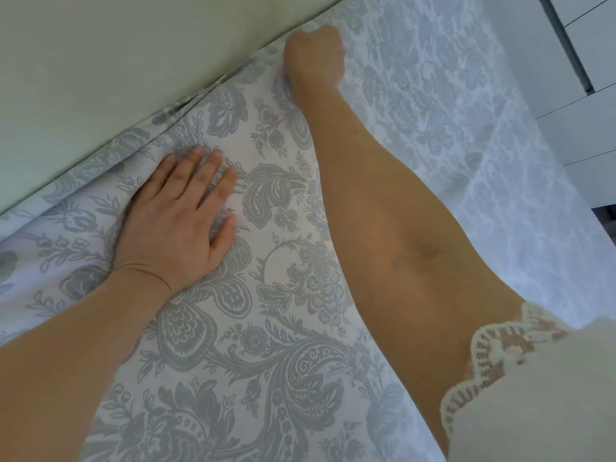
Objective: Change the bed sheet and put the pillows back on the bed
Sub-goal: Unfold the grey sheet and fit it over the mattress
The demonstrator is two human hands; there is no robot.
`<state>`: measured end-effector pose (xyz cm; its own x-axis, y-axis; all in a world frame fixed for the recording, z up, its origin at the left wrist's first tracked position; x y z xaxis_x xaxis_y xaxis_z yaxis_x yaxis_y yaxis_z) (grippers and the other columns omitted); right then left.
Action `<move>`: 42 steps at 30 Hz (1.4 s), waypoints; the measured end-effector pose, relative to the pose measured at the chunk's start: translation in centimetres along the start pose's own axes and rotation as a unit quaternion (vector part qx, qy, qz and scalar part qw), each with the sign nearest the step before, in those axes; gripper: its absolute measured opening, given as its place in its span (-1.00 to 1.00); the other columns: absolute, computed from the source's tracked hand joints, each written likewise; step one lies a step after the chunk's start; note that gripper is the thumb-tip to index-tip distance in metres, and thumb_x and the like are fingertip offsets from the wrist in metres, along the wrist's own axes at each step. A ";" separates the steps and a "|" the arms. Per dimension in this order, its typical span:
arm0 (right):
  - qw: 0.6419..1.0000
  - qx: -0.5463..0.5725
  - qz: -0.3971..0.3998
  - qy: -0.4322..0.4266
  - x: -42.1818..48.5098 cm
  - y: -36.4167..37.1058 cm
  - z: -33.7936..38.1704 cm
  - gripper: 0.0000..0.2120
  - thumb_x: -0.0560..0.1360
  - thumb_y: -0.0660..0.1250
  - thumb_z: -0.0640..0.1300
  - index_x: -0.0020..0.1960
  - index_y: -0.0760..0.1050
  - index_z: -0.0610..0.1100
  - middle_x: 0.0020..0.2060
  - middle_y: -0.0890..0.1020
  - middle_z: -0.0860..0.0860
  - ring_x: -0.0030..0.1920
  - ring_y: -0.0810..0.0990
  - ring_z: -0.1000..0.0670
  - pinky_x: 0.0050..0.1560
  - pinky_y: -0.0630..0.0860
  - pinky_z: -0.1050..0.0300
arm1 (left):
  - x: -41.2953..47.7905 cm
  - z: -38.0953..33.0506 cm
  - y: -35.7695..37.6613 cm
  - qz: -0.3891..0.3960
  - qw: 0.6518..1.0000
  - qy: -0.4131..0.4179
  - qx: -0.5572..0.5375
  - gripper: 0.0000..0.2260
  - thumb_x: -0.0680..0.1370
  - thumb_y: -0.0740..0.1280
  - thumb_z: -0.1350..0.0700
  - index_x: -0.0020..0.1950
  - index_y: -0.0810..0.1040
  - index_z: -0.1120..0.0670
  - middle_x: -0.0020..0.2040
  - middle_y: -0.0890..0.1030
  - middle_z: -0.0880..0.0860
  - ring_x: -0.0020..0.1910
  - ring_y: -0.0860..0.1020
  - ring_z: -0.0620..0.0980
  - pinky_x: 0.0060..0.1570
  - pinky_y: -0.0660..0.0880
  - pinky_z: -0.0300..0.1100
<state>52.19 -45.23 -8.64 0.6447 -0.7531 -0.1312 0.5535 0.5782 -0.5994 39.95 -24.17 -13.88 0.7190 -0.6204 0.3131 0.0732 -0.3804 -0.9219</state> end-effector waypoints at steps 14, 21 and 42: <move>0.969 -0.247 0.013 -0.008 3.8 -0.6 -1.5 -0.41 0.55 0.14 0.19 0.43 0.23 -0.17 0.35 0.36 -0.13 0.31 0.38 -0.14 0.24 0.34 0.01 | 0.2 0.2 -0.2 -0.004 1.000 -0.010 -0.002 -0.52 0.57 0.08 -0.02 0.40 0.40 0.21 0.42 0.37 0.22 0.40 0.34 0.22 0.43 0.17 0.11; 0.978 -0.129 0.062 -0.153 -0.1 3.4 0.8 -0.57 0.63 0.01 -0.04 0.47 0.27 -0.12 0.45 0.32 -0.05 0.43 0.24 -0.13 0.43 0.16 -0.05 | 0.2 0.3 0.2 0.021 1.000 -0.011 -0.004 -0.50 0.57 0.06 -0.04 0.43 0.37 0.19 0.43 0.35 0.20 0.42 0.31 0.18 0.44 0.16 0.10; 0.839 -0.428 0.189 -0.277 -10.0 9.3 -2.0 -0.42 0.62 -0.09 0.15 0.53 0.12 -0.15 0.54 0.09 -0.07 0.53 0.01 -0.06 0.50 -0.05 -0.13 | -0.6 0.5 -2.6 0.022 0.998 -0.062 -0.006 -0.56 0.50 0.10 0.05 0.25 0.51 0.24 0.20 0.57 0.20 0.22 0.51 0.17 0.33 0.33 0.06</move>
<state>49.91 -32.94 -14.49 0.9662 -0.1680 -0.1954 -0.1751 0.1282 -0.9762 39.64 -22.44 -11.80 0.8019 -0.5467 0.2411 0.0323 -0.3634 -0.9311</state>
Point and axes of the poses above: each hand's wrist, its own x-axis towards the middle knuckle, its own y-axis out of the palm, z = x × y, the point moved 9 cm from there along x, towards the middle knuckle
